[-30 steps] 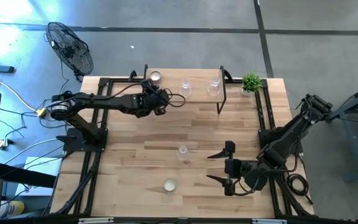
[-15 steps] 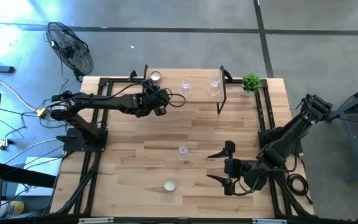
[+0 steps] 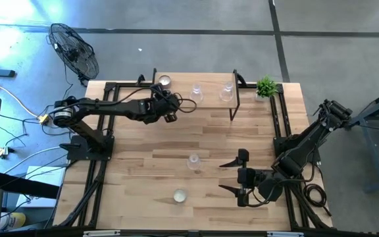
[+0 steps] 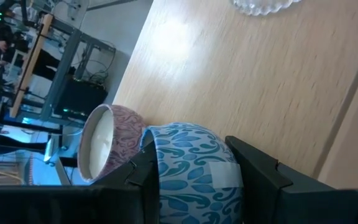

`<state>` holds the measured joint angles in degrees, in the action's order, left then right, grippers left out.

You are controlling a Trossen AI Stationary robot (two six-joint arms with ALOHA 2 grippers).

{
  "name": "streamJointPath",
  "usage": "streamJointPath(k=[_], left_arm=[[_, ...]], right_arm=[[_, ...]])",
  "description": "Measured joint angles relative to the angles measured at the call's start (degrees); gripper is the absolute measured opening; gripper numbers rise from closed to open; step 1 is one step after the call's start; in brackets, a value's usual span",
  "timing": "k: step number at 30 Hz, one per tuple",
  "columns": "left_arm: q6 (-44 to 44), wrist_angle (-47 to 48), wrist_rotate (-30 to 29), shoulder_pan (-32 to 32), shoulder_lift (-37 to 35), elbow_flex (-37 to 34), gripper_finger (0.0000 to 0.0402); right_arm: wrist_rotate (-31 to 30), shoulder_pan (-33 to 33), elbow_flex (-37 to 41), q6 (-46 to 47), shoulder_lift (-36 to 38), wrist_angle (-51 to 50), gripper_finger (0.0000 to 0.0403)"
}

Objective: Pick & Place candle stick holders
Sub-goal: Put the blue patterned scented candle on the shelf

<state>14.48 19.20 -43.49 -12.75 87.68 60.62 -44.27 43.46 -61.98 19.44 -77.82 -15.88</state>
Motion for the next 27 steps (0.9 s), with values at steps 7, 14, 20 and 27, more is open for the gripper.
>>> streamJointPath(k=[7, 14, 20, 27], left_arm=[[-2.41, 0.16, -1.22, 0.00, 0.07, -0.02, 0.0158], [-0.10, 0.63, -0.52, 0.00, 0.07, -0.02, 0.0163], [1.26, 0.66, 0.53, 0.00, 0.02, -0.02, 0.0163], [-0.11, 0.79, 0.18, -0.02, 0.02, -0.02, 0.0164]], right_arm=[[0.30, 0.00, 0.00, 0.02, 0.00, 0.00, 0.0309], [0.30, 0.00, 0.00, 0.02, 0.00, 0.00, 0.0309], [0.42, 0.00, 0.00, 0.02, 0.00, 0.00, 0.0309], [1.42, 0.02, 0.00, 0.04, 0.00, -0.02, 0.0309]])
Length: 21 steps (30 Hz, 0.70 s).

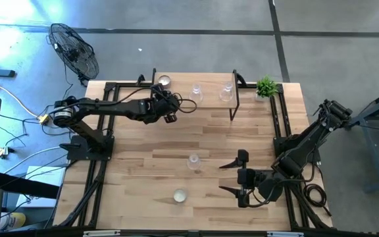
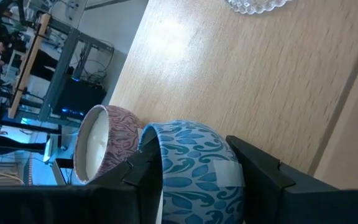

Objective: Pick & Place candle stick holders
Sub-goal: Put the blue patterned scented candle on the shelf

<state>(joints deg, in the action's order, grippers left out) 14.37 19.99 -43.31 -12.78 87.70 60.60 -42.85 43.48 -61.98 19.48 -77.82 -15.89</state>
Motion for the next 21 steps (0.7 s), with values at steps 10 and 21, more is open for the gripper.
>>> streamJointPath(k=[10, 21], left_arm=[[0.35, -0.13, -0.74, 0.02, 0.04, -0.02, 0.0164], [0.31, -0.55, -0.72, 0.02, 0.04, -0.02, 0.0186]], right_arm=[[0.52, 0.00, 0.00, -0.01, 0.00, -0.01, 0.0309], [1.05, -0.02, 0.00, 0.00, 0.00, -0.01, 0.0309]])
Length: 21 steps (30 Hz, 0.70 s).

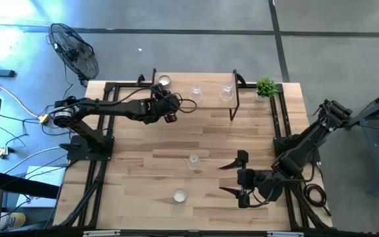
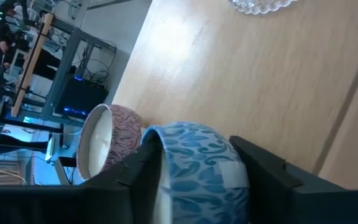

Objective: Pick & Place candle stick holders
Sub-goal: Put the blue patterned scented candle on the shelf, then put the transparent candle holder on the shelf

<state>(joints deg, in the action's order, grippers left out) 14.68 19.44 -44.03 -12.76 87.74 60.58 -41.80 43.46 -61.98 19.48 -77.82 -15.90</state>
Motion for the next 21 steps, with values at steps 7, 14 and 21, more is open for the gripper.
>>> streamJointPath(k=[7, 14, 21], left_arm=[[-0.09, -0.17, -1.77, -0.02, -0.09, 0.04, 0.0265], [-0.11, -0.02, -3.68, 0.01, -0.05, 0.15, 0.0293], [-1.98, 1.12, -1.35, 0.53, 0.24, 3.18, 0.0294]], right_arm=[[0.03, 0.01, 0.00, 0.00, 0.00, -0.02, 0.0309], [0.03, 0.02, 0.00, 0.00, 0.00, 0.00, 0.0309], [0.02, 0.02, 0.00, 0.00, 0.00, -0.01, 0.0309]])
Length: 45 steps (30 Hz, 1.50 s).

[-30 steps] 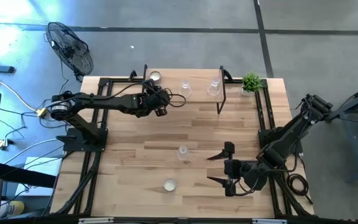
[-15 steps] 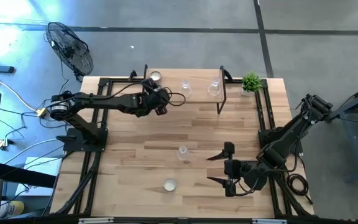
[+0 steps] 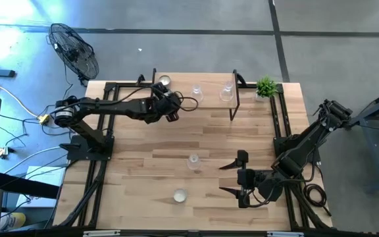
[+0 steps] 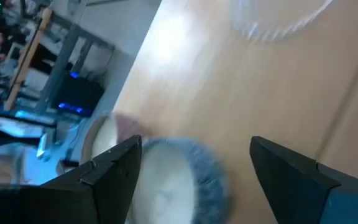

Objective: Pick & Place candle stick holders
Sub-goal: Put the transparent candle holder on the shelf

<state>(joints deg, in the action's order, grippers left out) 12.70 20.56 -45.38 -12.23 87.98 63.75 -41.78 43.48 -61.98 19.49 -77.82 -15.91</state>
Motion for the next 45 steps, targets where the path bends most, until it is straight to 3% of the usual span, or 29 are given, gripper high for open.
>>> streamJointPath(k=[9, 16, 27, 34, 45], left_arm=[[-0.53, 3.25, 1.35, 1.61, -0.39, 4.69, 0.0294], [-1.45, 6.53, 2.08, 6.41, -0.46, 7.51, 0.0294], [-14.88, 29.31, 20.24, 20.15, -0.55, 14.63, 0.0294], [-21.00, 28.48, 26.92, 28.35, -1.05, 14.77, 0.0294], [-27.99, 27.22, 27.19, 37.08, -0.84, 14.77, 0.0294]], right_arm=[[-0.02, -0.01, 0.00, 0.00, 0.00, -0.16, 0.0309], [0.00, -0.02, 0.00, 0.00, 0.00, -0.51, 0.0309], [0.24, -0.65, 0.02, -0.42, 0.00, -3.32, 0.0309], [1.68, -0.76, 0.02, 0.19, -0.31, -5.37, 0.0309], [3.23, -1.16, 0.02, 1.43, -2.63, -7.25, 0.0309]])
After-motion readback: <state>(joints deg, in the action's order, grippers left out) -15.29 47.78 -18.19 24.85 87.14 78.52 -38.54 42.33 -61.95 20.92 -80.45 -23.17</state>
